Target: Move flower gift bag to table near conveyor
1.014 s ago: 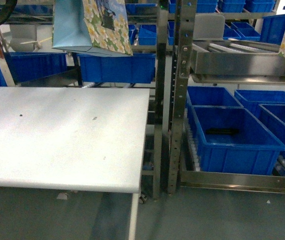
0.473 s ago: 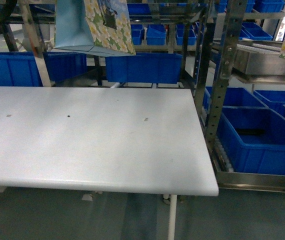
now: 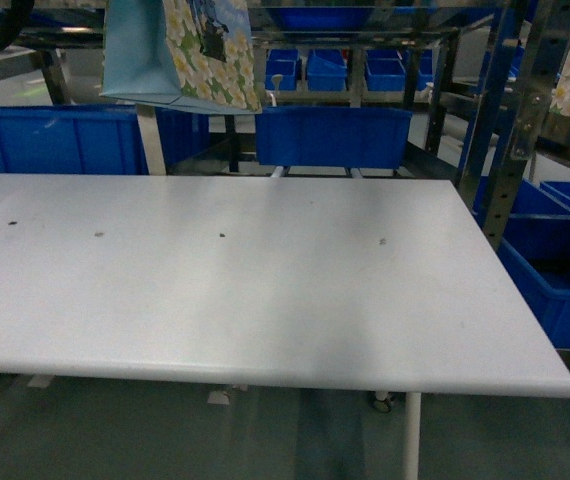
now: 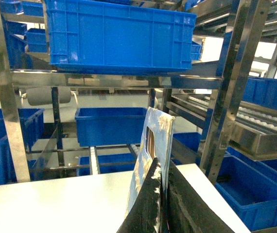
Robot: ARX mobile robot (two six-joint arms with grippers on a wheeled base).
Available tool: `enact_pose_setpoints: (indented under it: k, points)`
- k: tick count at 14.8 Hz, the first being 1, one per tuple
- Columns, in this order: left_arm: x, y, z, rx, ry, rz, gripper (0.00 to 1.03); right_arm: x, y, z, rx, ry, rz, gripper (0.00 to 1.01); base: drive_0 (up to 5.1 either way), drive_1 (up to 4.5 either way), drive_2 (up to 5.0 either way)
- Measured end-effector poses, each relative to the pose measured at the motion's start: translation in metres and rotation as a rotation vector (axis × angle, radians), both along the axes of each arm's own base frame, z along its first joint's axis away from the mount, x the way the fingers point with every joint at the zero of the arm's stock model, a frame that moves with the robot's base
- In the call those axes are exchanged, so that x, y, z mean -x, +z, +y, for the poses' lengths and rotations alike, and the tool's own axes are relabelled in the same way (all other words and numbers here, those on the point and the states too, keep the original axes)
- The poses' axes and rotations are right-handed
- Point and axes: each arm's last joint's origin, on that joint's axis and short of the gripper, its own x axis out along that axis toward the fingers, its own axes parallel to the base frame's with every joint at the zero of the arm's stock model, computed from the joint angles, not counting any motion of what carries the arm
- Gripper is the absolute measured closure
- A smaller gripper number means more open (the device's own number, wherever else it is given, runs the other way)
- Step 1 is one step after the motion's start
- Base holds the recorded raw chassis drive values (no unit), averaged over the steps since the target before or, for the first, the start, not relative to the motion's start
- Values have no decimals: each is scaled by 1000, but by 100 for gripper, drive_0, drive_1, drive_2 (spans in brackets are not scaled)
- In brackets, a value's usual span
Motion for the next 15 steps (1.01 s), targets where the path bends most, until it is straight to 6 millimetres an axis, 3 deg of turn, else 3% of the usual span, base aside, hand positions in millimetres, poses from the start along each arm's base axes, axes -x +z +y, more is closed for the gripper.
enact_pose_setpoints:
  k: [15]
  points:
    - [0,0,0,0,-1,-1,101,0,0,0,0,0,-2,99,-464,366,107]
